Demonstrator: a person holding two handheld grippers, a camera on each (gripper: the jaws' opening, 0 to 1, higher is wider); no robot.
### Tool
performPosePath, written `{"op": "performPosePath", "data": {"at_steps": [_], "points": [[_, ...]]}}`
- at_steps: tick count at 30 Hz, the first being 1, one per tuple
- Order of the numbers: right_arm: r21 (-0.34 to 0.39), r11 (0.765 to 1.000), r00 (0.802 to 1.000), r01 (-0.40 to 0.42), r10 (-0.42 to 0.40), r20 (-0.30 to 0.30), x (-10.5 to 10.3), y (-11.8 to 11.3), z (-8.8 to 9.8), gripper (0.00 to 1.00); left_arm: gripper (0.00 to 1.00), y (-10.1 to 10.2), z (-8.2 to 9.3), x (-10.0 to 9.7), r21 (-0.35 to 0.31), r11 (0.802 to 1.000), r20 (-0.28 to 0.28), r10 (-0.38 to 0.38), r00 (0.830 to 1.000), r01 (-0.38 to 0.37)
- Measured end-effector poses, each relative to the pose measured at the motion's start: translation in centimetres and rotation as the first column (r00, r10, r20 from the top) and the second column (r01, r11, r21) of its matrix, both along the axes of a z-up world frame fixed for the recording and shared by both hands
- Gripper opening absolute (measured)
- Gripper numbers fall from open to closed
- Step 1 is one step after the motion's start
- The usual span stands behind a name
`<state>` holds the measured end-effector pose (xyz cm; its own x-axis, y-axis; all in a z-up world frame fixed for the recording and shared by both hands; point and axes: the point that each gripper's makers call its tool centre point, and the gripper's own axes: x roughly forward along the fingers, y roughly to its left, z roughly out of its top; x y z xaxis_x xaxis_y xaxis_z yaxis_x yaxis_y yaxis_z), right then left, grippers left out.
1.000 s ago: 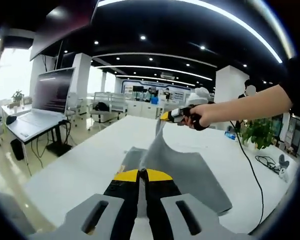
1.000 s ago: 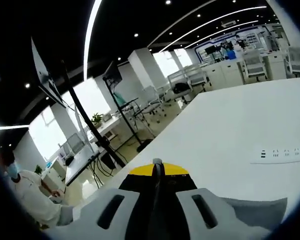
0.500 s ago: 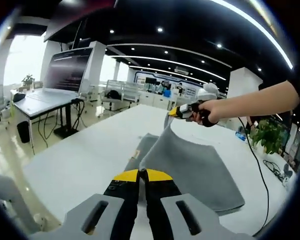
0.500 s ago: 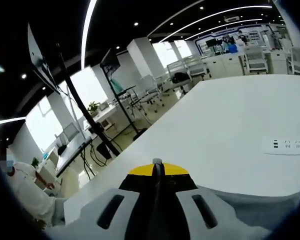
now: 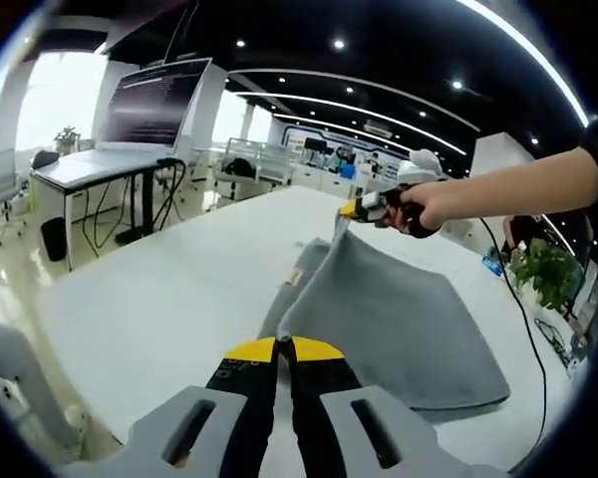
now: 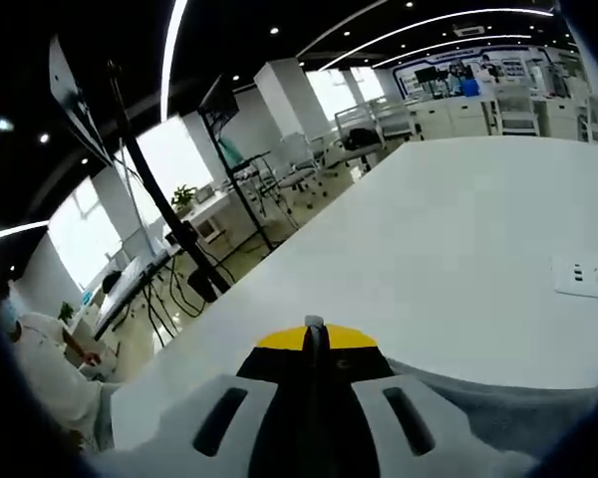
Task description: Fold the towel on the table until its edges align and the towel forms a compact rectangular stack.
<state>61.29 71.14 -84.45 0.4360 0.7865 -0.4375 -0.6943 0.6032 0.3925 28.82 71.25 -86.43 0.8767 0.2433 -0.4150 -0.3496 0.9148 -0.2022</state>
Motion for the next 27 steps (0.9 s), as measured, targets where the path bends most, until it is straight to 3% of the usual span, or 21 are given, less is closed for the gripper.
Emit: {"op": "performPosePath", "data": {"at_steps": [10,19,23,27], "points": [[-0.041,0.999,0.999,-0.032,0.033,0.03,0.0,1.0,-2.8,0.04,0.04,0.8,-3.7,0.5,-0.058,0.998,-0.094,0.005,0.996,-0.011],[-0.03,0.997,0.996,-0.067,0.068,0.05,0.4,2.3,-3.5,0.06,0.04,1.0,-3.5,0.2,-0.064,0.996,-0.093,0.06,0.994,-0.066],[-0.02,0.997,0.995,-0.078,0.079,0.057,0.4,2.7,-3.3,0.0,0.05,1.2,-4.1,0.0,-0.083,0.993,-0.11,0.074,0.991,-0.084],[-0.04,0.994,0.992,-0.099,0.102,0.071,0.2,2.6,-3.4,0.02,0.05,1.2,-4.3,0.0,-0.103,0.991,-0.102,0.074,0.992,-0.085]]}}
